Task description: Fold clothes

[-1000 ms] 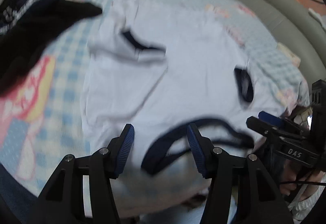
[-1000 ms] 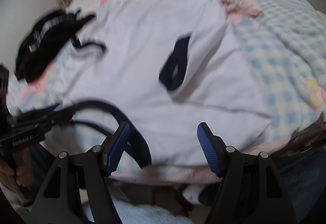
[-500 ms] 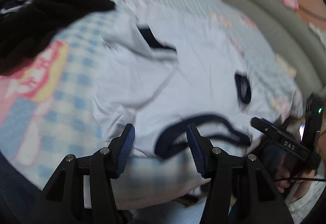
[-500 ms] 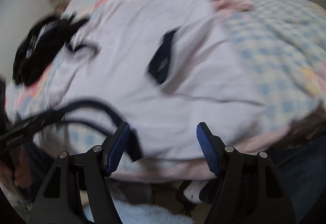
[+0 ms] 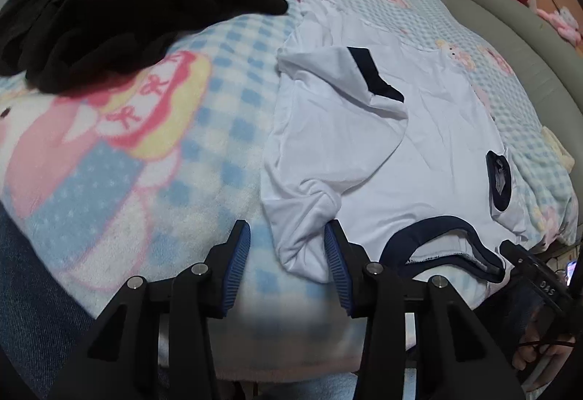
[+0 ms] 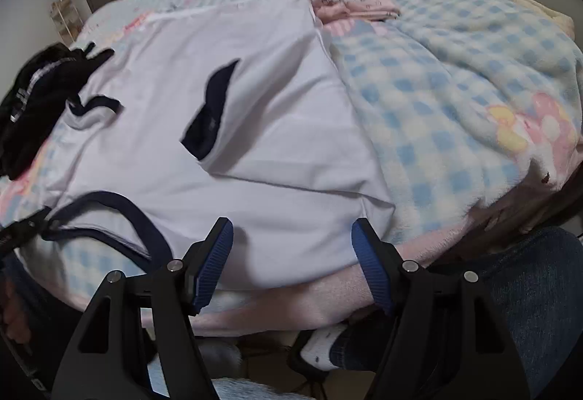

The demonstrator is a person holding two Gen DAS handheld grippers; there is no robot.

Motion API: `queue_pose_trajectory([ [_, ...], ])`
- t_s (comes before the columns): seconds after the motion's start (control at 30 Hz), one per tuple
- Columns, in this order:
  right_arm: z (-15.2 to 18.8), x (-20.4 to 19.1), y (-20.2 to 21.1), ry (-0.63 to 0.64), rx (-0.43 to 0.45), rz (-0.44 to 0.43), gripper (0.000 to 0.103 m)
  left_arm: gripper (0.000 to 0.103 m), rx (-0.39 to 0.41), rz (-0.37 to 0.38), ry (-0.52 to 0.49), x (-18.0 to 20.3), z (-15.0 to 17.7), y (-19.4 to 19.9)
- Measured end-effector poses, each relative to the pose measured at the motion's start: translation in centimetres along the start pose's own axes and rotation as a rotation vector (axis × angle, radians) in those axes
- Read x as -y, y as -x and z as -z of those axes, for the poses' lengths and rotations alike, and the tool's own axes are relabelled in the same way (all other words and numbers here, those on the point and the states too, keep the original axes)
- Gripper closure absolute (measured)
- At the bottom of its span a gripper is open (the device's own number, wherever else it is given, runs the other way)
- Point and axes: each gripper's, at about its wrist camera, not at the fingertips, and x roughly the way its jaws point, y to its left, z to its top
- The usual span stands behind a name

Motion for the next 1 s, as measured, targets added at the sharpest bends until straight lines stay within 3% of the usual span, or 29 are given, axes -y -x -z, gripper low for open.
queue_pose_trajectory([
  [0.07,0.1,0.0,-0.1,0.002,-0.004,-0.004,0.029,0.087,0.0,-0.032,-0.006,0.0,0.0,0.0],
  [0.2,0.4,0.1,-0.3,0.006,-0.011,-0.012,0.029,0.093,0.016,-0.079,0.05,-1.3,0.2,0.7],
  [0.3,0.4,0.6,-0.4,-0.013,-0.017,-0.02,0.029,0.093,0.007,-0.053,0.102,-2.6,0.4,1.3],
  [0.37,0.3,0.8,-0.3,-0.027,-0.022,-0.028,0.029,0.092,0.009,0.018,0.109,-2.6,0.6,2.0],
  [0.5,-0.4,1.3,1.4,-0.09,0.006,-0.12,0.03,0.074,0.079,0.126,0.106,-2.4,0.4,3.5],
  [0.6,-0.9,1.9,3.1,-0.124,0.07,-0.153,0.031,0.073,0.116,0.158,0.126,-2.5,-1.0,3.4],
  [0.7,-1.3,2.6,2.5,-0.147,0.061,-0.122,0.031,0.073,0.091,0.183,0.125,-2.7,-2.4,2.4],
  [1.0,-2.2,4.5,-0.4,-0.211,0.001,-0.003,0.031,0.077,-0.033,0.027,0.112,-2.6,-2.1,-1.6],
])
